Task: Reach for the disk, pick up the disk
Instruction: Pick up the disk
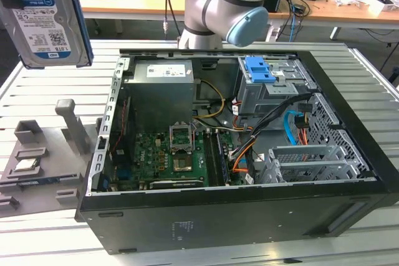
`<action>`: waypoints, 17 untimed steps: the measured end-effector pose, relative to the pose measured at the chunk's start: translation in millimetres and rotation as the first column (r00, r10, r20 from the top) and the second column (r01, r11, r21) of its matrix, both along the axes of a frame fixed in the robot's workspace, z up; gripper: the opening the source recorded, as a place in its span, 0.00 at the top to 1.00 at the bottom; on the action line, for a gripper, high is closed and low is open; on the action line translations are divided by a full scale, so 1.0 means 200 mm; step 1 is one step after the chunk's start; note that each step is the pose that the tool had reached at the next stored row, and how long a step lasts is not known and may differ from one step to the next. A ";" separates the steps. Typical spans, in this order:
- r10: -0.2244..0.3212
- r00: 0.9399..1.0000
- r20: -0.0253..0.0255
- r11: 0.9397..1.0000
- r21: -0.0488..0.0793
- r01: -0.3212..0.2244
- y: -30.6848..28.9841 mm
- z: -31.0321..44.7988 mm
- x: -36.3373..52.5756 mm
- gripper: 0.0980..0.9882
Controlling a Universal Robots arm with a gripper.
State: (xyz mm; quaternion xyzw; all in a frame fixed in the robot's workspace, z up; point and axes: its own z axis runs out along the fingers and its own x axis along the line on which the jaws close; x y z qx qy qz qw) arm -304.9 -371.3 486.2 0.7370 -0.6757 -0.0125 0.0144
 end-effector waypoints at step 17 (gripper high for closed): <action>0.000 1.000 0.000 1.000 0.000 0.000 0.002 0.000 0.338 0.70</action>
